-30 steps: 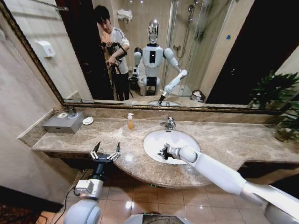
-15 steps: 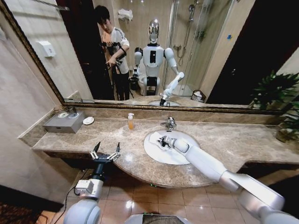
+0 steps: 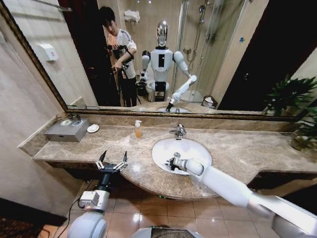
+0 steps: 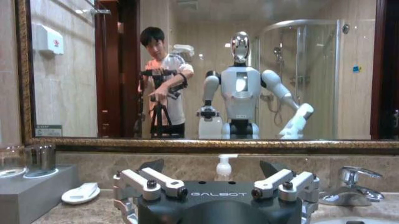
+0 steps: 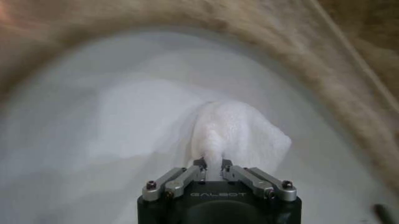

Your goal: Pick up the towel from the sink counter and wipe the mirror surface.

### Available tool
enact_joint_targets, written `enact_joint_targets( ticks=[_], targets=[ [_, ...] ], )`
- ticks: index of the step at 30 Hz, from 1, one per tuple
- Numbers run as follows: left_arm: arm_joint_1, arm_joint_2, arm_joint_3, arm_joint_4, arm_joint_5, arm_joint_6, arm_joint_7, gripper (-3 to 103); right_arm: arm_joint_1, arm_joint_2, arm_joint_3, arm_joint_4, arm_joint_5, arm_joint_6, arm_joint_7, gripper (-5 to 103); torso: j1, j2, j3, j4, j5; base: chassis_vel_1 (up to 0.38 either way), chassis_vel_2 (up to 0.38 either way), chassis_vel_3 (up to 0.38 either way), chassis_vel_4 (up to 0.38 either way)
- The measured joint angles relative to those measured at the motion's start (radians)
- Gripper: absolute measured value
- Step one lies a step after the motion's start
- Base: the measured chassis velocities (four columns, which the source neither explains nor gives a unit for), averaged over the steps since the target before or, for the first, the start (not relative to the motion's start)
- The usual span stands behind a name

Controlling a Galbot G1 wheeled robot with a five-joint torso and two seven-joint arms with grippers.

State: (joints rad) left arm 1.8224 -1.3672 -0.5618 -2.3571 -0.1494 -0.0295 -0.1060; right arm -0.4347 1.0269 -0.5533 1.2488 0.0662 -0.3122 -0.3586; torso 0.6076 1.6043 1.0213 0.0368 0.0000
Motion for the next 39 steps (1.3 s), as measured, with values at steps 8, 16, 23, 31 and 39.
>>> enact_joint_targets(
  ticks=[8, 16, 23, 31, 39],
  targets=[
    [0.000, 0.000, 0.000, 0.000, 0.000, 0.000, 0.000, 100, -0.002, 0.028, 0.051, -0.100, -0.030, 0.029, 0.037, 9, 0.000, 0.000, 0.000, -0.0007, 0.0002, 0.000, 0.000, 0.000, 0.000],
    [0.000, 0.000, 0.000, 0.000, 0.000, 0.000, 0.000, 100, -0.074, -0.106, 0.007, 0.137, 0.028, -0.032, -0.020, 9, 0.000, 0.000, 0.000, -0.0014, -0.0002, 0.000, 0.000, 0.000, 0.000],
    [0.000, 0.000, 0.000, 0.000, 0.000, 0.000, 0.000, 100, -0.078, -0.094, 0.046, 0.095, 0.003, -0.013, -0.029, 9, 0.000, 0.000, 0.000, -0.0005, 0.0003, 0.000, 0.000, 0.000, 0.000],
    [0.000, 0.000, 0.000, 0.000, 0.000, 0.000, 0.000, 100, -0.033, -0.034, 0.160, -0.121, -0.079, 0.063, -0.038, 9, 0.000, 0.000, 0.000, -0.0007, 0.0000, 0.000, 0.000, 0.000, 0.000],
    [0.000, 0.000, 0.000, 0.000, 0.000, 0.000, 0.000, 100, -0.107, -0.156, 0.152, 0.031, -0.062, 0.058, -0.079, 9, 0.000, 0.000, 0.000, -0.0015, -0.0003, 0.000, 0.000, 0.000, 0.000]
  ],
)
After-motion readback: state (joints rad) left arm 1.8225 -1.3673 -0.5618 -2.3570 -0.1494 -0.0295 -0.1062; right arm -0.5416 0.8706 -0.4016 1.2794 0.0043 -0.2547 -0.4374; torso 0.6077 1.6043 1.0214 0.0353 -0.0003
